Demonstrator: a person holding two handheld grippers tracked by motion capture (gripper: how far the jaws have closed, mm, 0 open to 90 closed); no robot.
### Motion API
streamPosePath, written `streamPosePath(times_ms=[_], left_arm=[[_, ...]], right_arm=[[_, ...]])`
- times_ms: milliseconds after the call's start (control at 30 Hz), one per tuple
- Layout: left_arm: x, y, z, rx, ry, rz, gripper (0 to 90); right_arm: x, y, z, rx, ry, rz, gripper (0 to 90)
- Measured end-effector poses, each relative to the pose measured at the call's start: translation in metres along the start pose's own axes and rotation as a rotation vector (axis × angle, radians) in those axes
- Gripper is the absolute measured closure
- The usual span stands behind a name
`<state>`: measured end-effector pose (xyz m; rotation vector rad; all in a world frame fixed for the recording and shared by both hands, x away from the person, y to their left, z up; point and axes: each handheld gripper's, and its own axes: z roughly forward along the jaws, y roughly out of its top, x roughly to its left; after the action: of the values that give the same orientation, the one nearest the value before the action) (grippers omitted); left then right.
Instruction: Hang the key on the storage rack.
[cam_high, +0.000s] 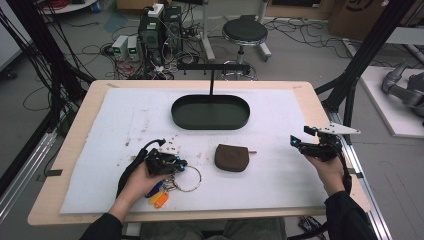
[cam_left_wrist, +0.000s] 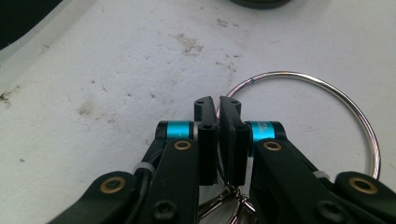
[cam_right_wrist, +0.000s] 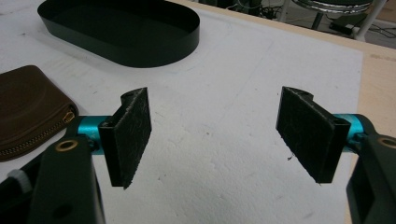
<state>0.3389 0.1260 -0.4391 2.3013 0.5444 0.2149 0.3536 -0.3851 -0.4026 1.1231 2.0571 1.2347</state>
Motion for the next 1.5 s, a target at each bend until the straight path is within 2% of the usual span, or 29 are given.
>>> streamPosePath(times_ms=[67,233,267,300,433,500,600,867,1133,1200,1233,1300,1500], left_arm=[[0.001,0.001,-0.003,-0.017,0.009,0.000,85.9],[0.003,0.005,-0.017,-0.120,0.047,-0.008,86.0],[0.003,0.008,-0.025,-0.156,0.065,0.007,86.0],[0.003,0.008,-0.025,-0.156,0.065,0.007,86.0],[-0.001,0.012,-0.039,-0.244,0.092,0.014,86.1],[-0.003,0.014,-0.044,-0.267,0.098,0.035,86.2],[-0.008,0.015,-0.046,-0.274,0.101,0.057,86.2],[-0.013,0.012,-0.051,-0.305,0.032,0.061,85.9],[-0.012,0.009,-0.045,-0.255,-0.001,0.055,83.4],[-0.010,0.008,-0.045,-0.245,-0.012,0.048,83.4],[-0.010,0.006,-0.043,-0.238,-0.022,0.029,83.5],[-0.009,0.005,-0.043,-0.230,-0.026,0.031,83.6],[-0.007,0.004,-0.046,-0.241,-0.024,0.028,86.1]], right_arm=[[0.000,0.000,0.000,-0.002,-0.001,-0.002,26.8],[0.000,0.000,0.000,-0.002,-0.004,-0.002,26.8],[0.000,0.000,0.000,-0.002,-0.005,-0.001,26.8],[0.000,0.000,0.000,-0.002,-0.005,-0.001,26.8],[-0.001,0.000,-0.001,-0.006,-0.008,0.001,26.8],[-0.001,0.000,-0.001,-0.008,-0.010,0.001,26.8],[-0.001,0.000,-0.001,-0.007,-0.010,0.000,26.8],[-0.001,0.000,-0.002,-0.010,-0.008,-0.001,26.8],[0.000,0.000,-0.001,-0.008,-0.007,0.002,26.8],[-0.001,0.000,-0.001,-0.010,-0.008,0.000,26.8],[-0.001,0.000,-0.001,-0.008,-0.007,0.002,26.8],[-0.001,0.000,-0.002,-0.009,-0.008,0.003,26.8],[-0.002,0.000,-0.002,-0.014,-0.007,0.005,26.9]])
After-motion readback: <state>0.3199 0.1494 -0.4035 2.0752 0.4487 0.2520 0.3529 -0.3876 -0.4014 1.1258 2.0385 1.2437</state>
